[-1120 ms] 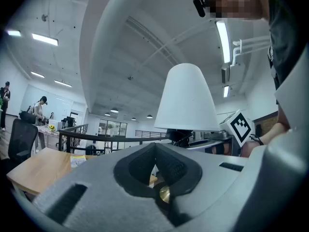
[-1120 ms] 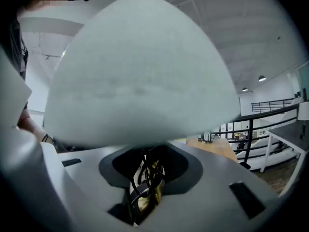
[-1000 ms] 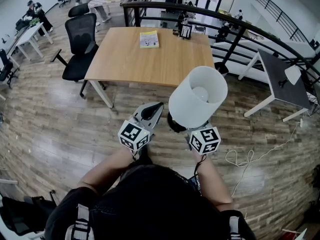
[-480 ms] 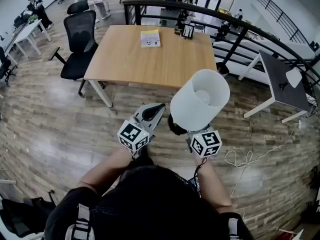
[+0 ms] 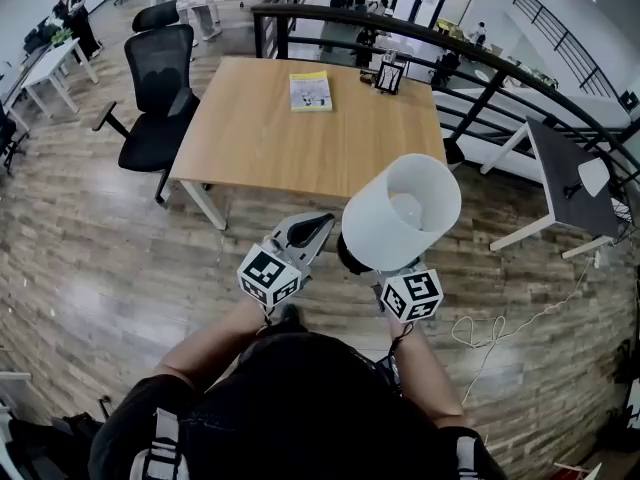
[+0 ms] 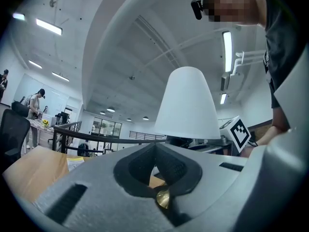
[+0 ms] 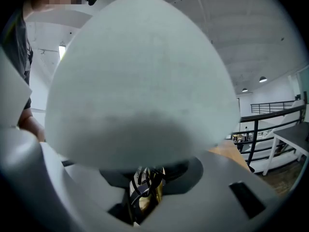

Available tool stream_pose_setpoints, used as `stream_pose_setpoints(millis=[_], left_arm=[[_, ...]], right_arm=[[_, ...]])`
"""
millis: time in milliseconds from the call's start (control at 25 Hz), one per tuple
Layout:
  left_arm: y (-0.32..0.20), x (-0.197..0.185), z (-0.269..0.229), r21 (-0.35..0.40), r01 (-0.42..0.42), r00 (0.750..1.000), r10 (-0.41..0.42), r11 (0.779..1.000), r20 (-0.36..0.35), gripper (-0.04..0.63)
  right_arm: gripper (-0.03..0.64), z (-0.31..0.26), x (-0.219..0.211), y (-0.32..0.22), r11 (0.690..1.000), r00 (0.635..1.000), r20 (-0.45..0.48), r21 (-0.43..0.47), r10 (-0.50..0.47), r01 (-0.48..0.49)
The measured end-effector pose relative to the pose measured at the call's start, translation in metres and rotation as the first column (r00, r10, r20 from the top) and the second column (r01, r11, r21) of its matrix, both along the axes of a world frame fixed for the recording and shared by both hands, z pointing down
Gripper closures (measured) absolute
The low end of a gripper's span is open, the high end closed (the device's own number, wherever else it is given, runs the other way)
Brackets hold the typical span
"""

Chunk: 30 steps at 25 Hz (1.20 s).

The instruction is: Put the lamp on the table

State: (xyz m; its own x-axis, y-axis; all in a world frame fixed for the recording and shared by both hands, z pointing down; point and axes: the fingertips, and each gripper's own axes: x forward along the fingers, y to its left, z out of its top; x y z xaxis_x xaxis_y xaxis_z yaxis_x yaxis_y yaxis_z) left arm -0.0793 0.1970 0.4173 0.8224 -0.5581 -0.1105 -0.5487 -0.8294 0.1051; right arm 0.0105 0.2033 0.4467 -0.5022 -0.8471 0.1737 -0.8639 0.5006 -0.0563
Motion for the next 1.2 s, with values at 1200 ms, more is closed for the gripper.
stream_pose_setpoints(millis=[1200], left_arm=[[-0.119,-0.032,0.008,-0.01,0.028,0.998,-0.027,1.0,0.058,0.588]], right_arm=[[0.5,-0.005,-0.032,-0.131,0.999,0.999,0.018,0.015,-0.032,0.032]])
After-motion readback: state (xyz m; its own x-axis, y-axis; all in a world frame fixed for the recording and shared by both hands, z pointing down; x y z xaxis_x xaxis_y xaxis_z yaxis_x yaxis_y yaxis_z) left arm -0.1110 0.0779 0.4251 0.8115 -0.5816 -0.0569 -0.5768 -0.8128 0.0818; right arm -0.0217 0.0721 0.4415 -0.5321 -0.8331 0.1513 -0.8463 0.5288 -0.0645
